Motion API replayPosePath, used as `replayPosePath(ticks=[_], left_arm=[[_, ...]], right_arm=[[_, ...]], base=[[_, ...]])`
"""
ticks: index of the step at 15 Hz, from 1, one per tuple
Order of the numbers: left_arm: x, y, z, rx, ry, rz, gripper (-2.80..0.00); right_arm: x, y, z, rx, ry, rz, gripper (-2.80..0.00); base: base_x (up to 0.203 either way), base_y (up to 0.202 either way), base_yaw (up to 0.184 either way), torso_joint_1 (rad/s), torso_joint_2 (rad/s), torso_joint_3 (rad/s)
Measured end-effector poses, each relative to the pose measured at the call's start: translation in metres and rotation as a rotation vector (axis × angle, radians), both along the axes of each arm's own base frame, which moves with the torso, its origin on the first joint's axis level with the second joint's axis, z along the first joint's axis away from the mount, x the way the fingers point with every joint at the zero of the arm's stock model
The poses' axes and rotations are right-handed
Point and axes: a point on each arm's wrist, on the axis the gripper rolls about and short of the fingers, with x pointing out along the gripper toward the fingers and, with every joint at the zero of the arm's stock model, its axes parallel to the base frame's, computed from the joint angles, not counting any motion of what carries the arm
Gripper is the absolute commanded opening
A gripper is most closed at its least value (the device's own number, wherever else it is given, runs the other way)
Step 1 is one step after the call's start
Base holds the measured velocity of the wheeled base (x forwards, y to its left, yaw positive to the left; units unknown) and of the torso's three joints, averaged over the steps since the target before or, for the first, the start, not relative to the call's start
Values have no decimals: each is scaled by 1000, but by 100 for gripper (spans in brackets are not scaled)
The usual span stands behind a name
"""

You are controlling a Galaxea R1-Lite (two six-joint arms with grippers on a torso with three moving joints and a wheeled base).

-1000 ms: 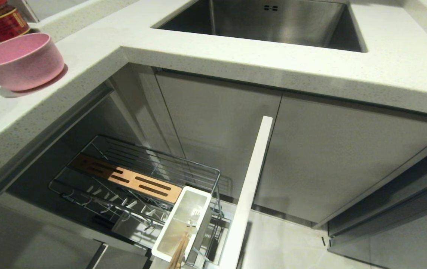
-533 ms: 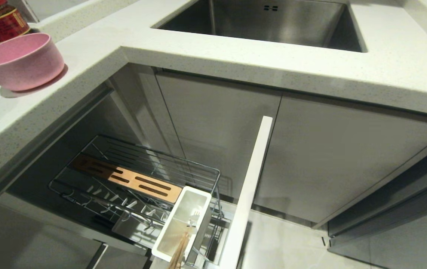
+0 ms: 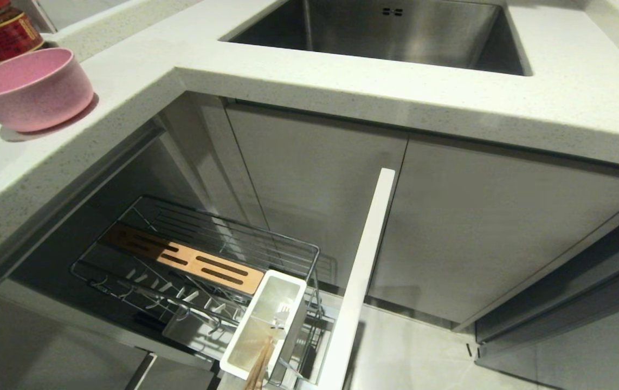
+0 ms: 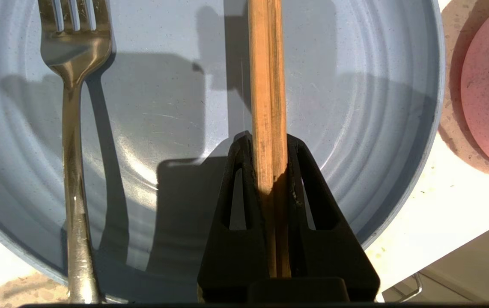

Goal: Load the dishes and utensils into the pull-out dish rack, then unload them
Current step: Pick up the chopsticks and place it in the cupboard

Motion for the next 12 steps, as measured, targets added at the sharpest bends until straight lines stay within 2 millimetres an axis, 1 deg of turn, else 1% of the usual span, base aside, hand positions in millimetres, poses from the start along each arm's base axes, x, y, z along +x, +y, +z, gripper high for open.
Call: replayPosePath(ticks=[4, 7, 8, 10, 12], left_arm=[[-1, 0, 0, 0, -4, 6, -280], [-8, 1, 9, 24, -77, 34, -280], [-14, 0, 15, 39, -120, 42, -280], [-33, -6, 29, 74, -226, 48, -280], [-58, -15, 43, 118, -357, 41, -280]], right_arm=[[0, 0, 0, 0, 0, 0, -280], [0, 0, 0, 0, 0, 0, -280], [0, 0, 0, 0, 0, 0, -280], [0, 0, 0, 0, 0, 0, -280], [0, 0, 0, 0, 0, 0, -280]], base=[[0, 0, 0, 0, 0, 0], [0, 0, 0, 0, 0, 0], [0, 0, 0, 0, 0, 0], [0, 0, 0, 0, 0, 0], [0, 0, 0, 0, 0, 0]])
